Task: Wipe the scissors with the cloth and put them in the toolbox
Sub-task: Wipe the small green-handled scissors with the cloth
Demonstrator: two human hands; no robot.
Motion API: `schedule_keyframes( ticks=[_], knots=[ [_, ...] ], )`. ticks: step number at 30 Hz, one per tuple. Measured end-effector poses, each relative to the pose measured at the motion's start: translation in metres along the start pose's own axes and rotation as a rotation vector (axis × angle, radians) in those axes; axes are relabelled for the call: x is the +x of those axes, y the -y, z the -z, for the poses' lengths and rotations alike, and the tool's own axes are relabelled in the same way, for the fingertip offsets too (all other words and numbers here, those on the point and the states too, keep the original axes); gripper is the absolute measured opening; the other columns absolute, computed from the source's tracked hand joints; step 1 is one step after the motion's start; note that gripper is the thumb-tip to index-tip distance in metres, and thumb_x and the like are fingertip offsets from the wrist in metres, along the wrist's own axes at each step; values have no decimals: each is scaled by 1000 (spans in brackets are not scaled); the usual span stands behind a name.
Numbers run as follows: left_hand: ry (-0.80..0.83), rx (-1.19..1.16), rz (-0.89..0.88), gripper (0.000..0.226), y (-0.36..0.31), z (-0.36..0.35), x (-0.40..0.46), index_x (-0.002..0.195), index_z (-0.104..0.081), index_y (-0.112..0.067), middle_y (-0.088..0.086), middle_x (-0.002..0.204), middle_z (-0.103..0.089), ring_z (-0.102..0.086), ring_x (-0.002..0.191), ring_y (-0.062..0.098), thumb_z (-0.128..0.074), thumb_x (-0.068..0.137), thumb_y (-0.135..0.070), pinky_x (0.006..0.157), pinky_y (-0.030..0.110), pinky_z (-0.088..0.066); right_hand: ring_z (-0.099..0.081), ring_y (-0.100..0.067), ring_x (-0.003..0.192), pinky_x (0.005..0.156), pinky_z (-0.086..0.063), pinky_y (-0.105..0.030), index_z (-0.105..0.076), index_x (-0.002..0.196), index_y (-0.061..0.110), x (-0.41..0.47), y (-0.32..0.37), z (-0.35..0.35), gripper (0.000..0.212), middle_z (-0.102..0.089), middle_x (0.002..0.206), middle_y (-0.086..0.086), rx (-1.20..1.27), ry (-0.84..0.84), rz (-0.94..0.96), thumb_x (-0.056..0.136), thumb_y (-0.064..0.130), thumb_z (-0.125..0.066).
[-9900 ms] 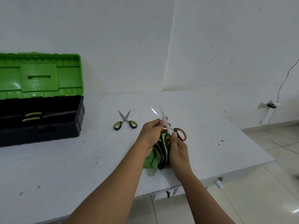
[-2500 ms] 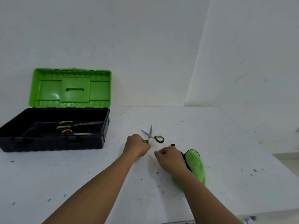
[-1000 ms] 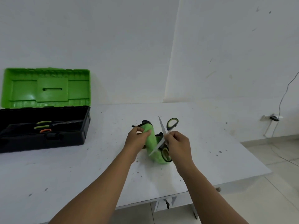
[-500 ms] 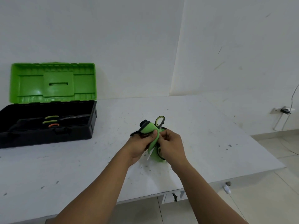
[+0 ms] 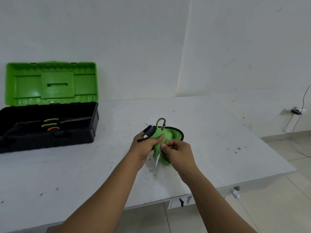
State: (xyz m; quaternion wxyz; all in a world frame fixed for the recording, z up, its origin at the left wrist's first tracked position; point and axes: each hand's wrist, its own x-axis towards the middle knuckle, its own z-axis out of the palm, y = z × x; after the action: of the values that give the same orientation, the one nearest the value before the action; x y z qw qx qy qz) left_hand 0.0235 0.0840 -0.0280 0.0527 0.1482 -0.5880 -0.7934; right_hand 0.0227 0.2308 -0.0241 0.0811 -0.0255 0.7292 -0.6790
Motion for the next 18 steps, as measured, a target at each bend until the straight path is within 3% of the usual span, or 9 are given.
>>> schedule_keyframes(
  ticks=[3,9,11,14,18],
  knots=[
    [-59,-9,1,61,-4,-3,5,132,-65,-11,10,115,-79,-77,107,26,-92,77,-13,99,46,-61,-58,-16,67,67,-49,-31,-74,85,9,-3,-2,-2,12,-68,72,-5,82,-19,-14,94,15,-76],
    [-98,-98,10,52,9,-15,3,133,-65,-15,7,114,-80,-77,108,25,-86,86,-12,100,47,-61,-60,-19,72,70,-50,-31,-74,91,3,-2,-4,5,10,-71,82,-22,151,-26,-37,95,12,-74],
    [-77,-51,9,58,15,-19,0,135,-65,-16,5,114,-80,-76,110,23,-89,82,-16,103,46,-59,-57,-17,70,68,-48,-32,-73,86,5,0,-6,8,9,-69,75,-13,134,-62,-43,94,9,-73],
    [-162,18,-6,92,11,-21,2,145,-54,-26,2,121,-76,-73,112,21,-96,63,-26,104,45,-57,-56,-16,67,67,-47,-32,-74,85,9,-3,-10,7,11,-68,72,-5,97,-54,-26,96,12,-72],
    [-210,14,-27,95,1,-26,6,156,-40,-28,3,127,-72,-71,114,21,-93,78,-16,107,45,-56,-64,-20,74,75,-54,-38,-74,88,9,-3,-10,4,13,-74,82,-13,125,-43,-8,99,15,-70]
  ],
)
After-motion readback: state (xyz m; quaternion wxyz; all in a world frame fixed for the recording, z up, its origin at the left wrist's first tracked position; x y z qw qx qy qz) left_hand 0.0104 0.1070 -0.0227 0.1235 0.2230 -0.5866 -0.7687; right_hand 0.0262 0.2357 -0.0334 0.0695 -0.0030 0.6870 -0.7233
